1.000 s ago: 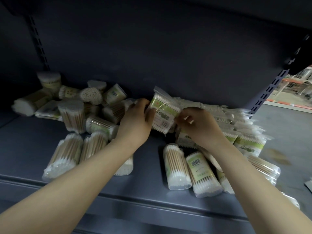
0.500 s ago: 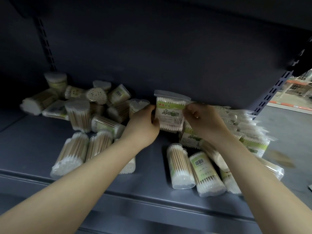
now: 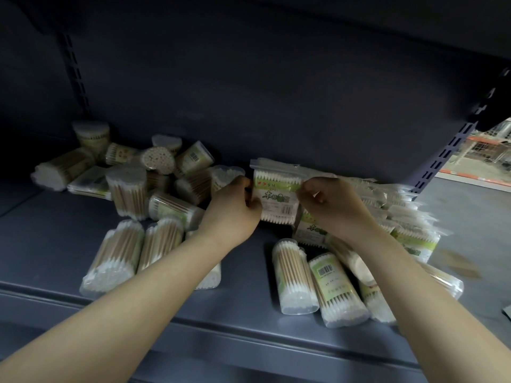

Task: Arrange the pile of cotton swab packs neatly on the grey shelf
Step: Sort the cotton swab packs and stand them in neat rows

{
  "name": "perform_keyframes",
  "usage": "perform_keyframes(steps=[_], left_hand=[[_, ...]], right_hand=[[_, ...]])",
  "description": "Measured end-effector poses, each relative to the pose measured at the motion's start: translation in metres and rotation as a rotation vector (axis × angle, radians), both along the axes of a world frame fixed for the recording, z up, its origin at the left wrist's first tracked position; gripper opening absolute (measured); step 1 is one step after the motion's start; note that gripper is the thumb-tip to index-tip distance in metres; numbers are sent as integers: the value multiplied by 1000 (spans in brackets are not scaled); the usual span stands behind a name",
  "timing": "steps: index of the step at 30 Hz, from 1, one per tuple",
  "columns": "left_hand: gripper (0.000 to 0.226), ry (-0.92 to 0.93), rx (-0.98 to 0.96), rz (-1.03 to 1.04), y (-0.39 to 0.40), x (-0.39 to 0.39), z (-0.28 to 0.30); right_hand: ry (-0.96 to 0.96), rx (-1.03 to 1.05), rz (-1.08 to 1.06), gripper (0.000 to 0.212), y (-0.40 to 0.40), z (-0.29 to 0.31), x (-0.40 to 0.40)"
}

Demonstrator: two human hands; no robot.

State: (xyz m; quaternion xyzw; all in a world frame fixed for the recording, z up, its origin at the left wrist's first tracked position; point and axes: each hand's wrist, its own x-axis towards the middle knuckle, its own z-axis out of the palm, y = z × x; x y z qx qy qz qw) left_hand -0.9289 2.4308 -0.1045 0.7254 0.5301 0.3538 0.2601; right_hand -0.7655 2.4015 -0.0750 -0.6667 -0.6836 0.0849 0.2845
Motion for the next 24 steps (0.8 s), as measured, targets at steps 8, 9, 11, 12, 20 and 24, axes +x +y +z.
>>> perform_keyframes(steps=[8,9,11,12,20,24], left_hand=[[60,-96,44,-78,0,1,5],[58,-61,59,-97,1,1,4],[50,-6,76,-104,3,1,1],[48,14,81,-98,4,1,0],[40,152,82,-72,6,9,-10],[35,305,165,-52,6,11,-13]], right_hand=[[7,-15,74,9,-3,0,5],[-1,-21,65,9,-2,0,6],[-10,-23,31,17,-1,1,9],[-19,-17,19,19,0,0,11],[-167,6,-84,30,13,-1,25],[-193,-68,-92,38,13,0,24]])
